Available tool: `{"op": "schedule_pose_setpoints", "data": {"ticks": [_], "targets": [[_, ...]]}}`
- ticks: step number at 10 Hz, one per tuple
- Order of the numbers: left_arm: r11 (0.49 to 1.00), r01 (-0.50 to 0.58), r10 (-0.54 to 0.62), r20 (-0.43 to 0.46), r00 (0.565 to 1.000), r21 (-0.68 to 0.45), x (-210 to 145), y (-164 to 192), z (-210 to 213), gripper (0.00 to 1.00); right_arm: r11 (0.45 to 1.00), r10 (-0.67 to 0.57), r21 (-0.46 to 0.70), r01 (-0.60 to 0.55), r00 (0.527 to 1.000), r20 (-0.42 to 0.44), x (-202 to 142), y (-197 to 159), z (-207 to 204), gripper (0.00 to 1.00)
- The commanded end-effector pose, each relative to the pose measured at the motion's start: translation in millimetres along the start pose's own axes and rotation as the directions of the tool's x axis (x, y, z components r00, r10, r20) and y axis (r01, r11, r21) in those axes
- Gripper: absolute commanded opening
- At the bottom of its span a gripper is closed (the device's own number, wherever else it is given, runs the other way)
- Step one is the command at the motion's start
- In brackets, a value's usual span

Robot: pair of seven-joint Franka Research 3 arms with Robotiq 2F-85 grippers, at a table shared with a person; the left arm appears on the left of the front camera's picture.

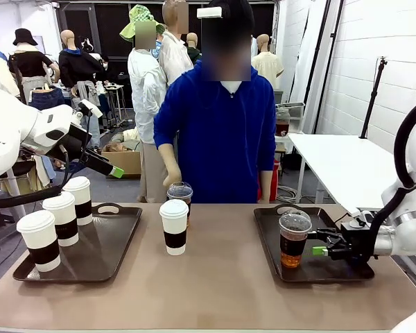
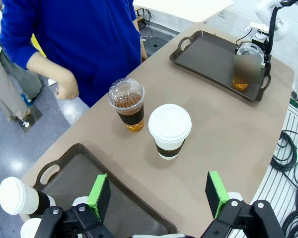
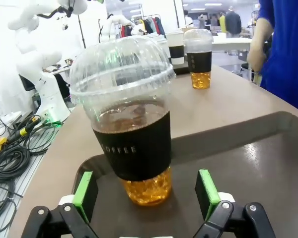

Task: Distribute the coffee onto the tray.
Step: Pick up one iced Americano and place it on the right Handle tray, then pick up another iced Americano from the middle of the table and place it on the right Handle tray.

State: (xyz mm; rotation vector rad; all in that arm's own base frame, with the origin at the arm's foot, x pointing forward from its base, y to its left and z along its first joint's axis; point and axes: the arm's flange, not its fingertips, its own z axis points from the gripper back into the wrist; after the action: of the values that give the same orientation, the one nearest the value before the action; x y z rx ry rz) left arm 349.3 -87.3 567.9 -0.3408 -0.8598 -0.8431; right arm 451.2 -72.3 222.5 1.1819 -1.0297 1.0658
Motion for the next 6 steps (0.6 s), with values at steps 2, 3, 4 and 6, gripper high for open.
{"op": "schedule_pose_setpoints", "data": {"ticks": [2, 3, 4, 6], "targets": [[1.000, -0.004, 0.004, 0.004, 1.000, -0.005, -0.9, 1.4, 0.3, 1.00, 0.999, -0.049, -0.016, 0.049, 0.999, 0.008, -4.0, 11.3, 13.2, 1.00], [1.000, -0.004, 0.004, 0.004, 1.000, -0.005, -0.9, 1.4, 0.3, 1.00, 0.997, -0.068, -0.025, 0.068, 0.998, -0.013, -4.5, 9.9, 13.0, 1.00], [1.000, -0.004, 0.004, 0.004, 1.000, -0.005, -0.9, 1.4, 0.3, 1.00, 1.000, -0.016, -0.026, 0.016, 1.000, 0.008, -4.8, 4.4, 12.3, 1.00], [1.000, -0.004, 0.004, 0.004, 1.000, -0.005, -0.9, 1.4, 0.3, 1.00, 1.000, -0.016, -0.026, 0.016, 1.000, 0.008, -4.8, 4.4, 12.3, 1.00]]}}
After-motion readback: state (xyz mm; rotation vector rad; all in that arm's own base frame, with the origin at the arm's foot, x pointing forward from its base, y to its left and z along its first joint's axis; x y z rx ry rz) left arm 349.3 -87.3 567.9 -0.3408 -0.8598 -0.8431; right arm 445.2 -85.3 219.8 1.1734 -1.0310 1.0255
